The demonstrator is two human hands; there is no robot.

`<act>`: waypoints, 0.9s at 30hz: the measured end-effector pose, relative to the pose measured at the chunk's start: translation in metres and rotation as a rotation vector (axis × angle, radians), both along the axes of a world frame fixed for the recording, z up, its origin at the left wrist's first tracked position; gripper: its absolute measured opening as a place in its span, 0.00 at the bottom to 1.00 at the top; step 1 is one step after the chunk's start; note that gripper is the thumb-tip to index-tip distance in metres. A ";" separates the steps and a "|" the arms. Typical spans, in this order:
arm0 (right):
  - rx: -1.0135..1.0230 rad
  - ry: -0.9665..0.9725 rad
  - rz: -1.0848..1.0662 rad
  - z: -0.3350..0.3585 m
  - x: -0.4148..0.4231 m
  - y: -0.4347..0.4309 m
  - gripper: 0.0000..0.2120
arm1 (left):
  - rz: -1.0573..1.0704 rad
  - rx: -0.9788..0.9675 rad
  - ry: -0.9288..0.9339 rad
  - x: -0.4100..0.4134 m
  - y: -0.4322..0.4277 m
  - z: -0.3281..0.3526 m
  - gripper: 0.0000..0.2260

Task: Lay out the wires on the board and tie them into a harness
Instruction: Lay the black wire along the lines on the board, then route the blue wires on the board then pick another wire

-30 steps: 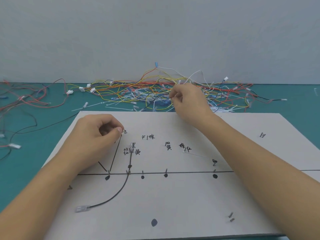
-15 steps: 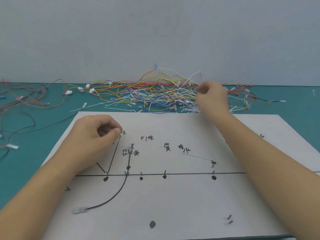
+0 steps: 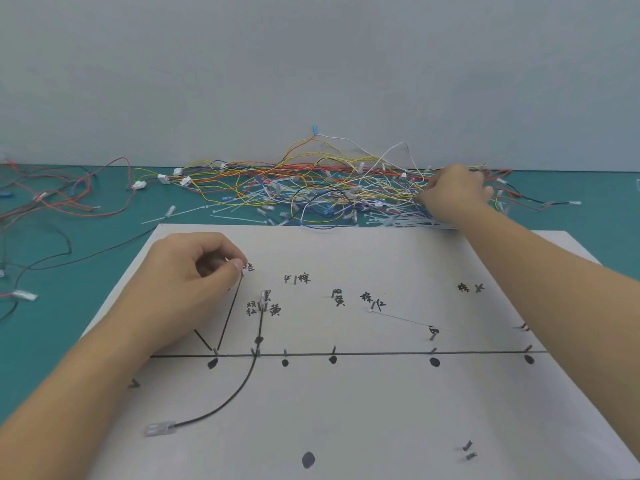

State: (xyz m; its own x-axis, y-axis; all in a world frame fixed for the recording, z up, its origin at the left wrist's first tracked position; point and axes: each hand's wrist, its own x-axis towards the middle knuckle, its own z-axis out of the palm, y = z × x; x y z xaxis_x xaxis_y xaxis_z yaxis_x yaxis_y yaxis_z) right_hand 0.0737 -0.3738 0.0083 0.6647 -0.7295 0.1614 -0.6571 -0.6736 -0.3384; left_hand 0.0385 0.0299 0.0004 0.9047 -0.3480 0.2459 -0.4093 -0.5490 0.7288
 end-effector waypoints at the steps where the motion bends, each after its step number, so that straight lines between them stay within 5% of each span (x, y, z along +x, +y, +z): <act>1: 0.011 -0.058 0.025 -0.001 -0.001 0.000 0.10 | 0.000 -0.002 0.001 0.000 0.000 0.000 0.08; 8: 0.297 -0.717 0.161 0.030 -0.007 0.022 0.06 | -0.007 0.001 -0.001 0.000 -0.001 -0.001 0.08; 12: 0.805 -1.027 0.127 0.061 -0.017 0.034 0.03 | -0.012 -0.007 0.000 0.001 0.000 -0.002 0.08; 16: 1.370 -1.083 0.303 0.072 -0.040 0.038 0.10 | -0.026 -0.022 0.007 0.002 0.001 -0.002 0.09; 19: 1.346 -1.061 0.314 0.073 -0.054 0.049 0.07 | -0.026 -0.026 0.001 0.001 0.001 -0.002 0.09; 24: 0.888 -0.884 0.488 0.079 -0.080 0.085 0.04 | -0.001 -0.064 -0.011 0.001 0.003 0.004 0.09; 27: 0.736 -0.955 0.613 0.081 -0.099 0.109 0.07 | 0.015 -0.100 -0.046 -0.002 0.006 0.011 0.08</act>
State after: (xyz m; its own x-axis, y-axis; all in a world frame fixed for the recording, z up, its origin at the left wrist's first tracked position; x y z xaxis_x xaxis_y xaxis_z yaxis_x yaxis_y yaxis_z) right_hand -0.0257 -0.2647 0.0896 0.7606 -0.4747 0.4430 0.3741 -0.2372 -0.8965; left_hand 0.0367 0.0357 0.0111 0.8963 -0.3063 0.3205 -0.4363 -0.4806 0.7607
